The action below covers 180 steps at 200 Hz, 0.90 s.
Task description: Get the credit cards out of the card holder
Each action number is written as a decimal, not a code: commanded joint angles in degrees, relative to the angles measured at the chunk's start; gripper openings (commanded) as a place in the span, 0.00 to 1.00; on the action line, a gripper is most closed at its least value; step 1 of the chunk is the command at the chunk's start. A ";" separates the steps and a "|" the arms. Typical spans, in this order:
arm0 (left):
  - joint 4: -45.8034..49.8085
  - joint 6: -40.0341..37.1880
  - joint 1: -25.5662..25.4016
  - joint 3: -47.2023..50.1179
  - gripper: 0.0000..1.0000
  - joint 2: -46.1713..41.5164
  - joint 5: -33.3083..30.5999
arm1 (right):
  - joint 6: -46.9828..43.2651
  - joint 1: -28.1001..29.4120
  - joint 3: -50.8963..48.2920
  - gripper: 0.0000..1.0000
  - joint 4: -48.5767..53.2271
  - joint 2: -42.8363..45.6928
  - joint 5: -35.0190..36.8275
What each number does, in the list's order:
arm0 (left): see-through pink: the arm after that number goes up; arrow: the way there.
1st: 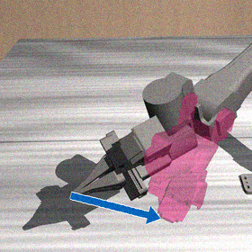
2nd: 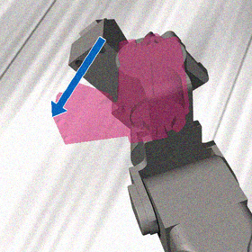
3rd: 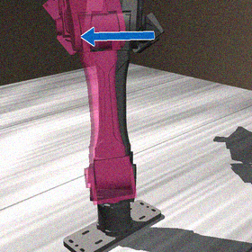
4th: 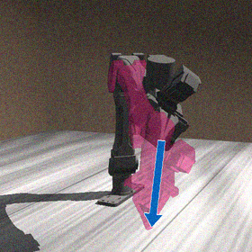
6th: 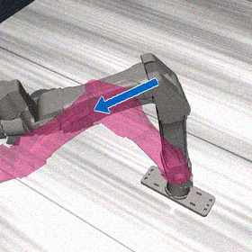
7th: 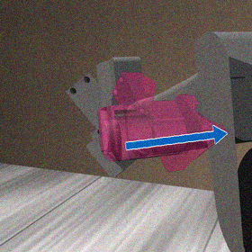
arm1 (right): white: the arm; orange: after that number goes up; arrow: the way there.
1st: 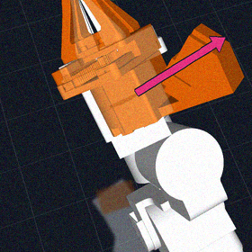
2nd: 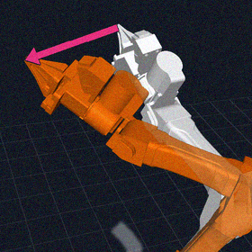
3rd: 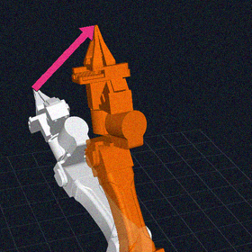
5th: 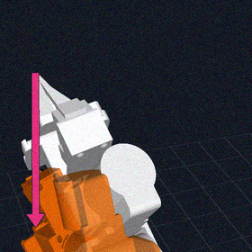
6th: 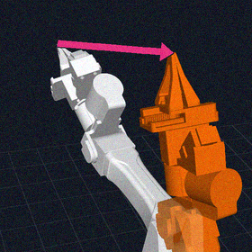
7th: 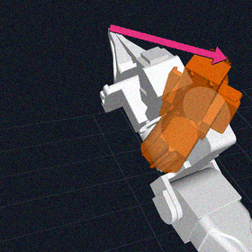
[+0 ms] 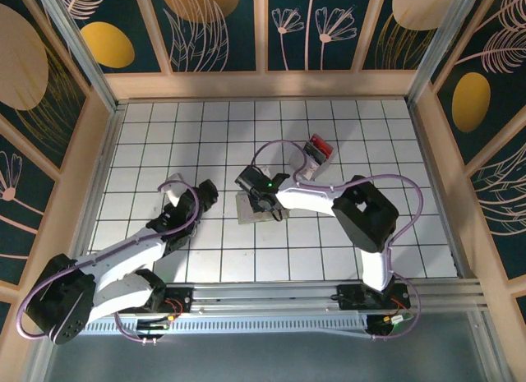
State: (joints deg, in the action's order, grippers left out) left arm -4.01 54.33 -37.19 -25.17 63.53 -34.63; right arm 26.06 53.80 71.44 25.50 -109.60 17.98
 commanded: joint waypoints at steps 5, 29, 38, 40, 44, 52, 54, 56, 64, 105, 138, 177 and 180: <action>1.90 -5.98 0.36 -3.31 0.99 2.11 1.91 | 2.55 -1.20 -1.95 0.50 -0.36 2.78 1.61; 2.07 -7.37 0.29 -5.03 0.99 4.83 3.52 | 3.67 -1.90 -3.50 0.49 -0.32 4.10 2.61; 2.08 -7.53 0.34 -5.52 0.99 5.73 4.09 | 4.11 -2.18 -4.16 0.49 -0.31 4.80 2.87; 2.03 -7.56 0.31 -5.62 0.99 5.93 4.17 | 4.15 -2.25 -4.30 0.49 -0.39 4.98 2.92; 1.95 -7.57 0.28 -5.80 0.99 6.33 4.43 | 4.30 -2.41 -4.53 0.48 -0.40 5.25 2.96; 1.75 -7.70 0.35 -6.10 0.99 6.91 4.93 | 4.64 -2.56 -5.18 0.47 -0.61 5.99 3.03; 1.69 -7.73 0.29 -6.18 0.99 7.08 5.01 | 4.68 -2.63 -5.28 0.47 -0.68 6.16 3.07; 1.65 -7.74 0.28 -6.25 0.99 7.19 5.10 | 4.74 -2.60 -5.44 0.46 -0.84 6.37 3.17; 1.40 -7.86 0.33 -6.45 0.99 7.78 5.52 | 4.87 -2.71 -5.98 0.45 -1.22 7.15 3.13; 1.20 -8.35 0.28 -7.93 0.99 10.55 7.17 | 5.14 -2.83 -6.97 0.41 -1.81 9.40 3.82; 1.55 -8.44 0.31 -8.74 0.99 11.60 7.49 | 6.16 -3.93 -8.52 0.39 -1.59 10.20 4.44; 1.89 -8.08 0.34 -8.95 0.99 11.82 7.25 | 7.08 -5.28 -9.73 0.34 -0.80 11.63 3.77; 1.97 -7.95 0.32 -8.96 0.99 11.82 7.09 | 6.99 -5.15 -9.61 0.33 -0.80 11.89 3.67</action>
State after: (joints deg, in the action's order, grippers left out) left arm -3.14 46.68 -37.10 -32.62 74.94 -27.40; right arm 31.55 49.04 62.35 23.97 -101.19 20.10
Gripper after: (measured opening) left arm 0.988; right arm 0.344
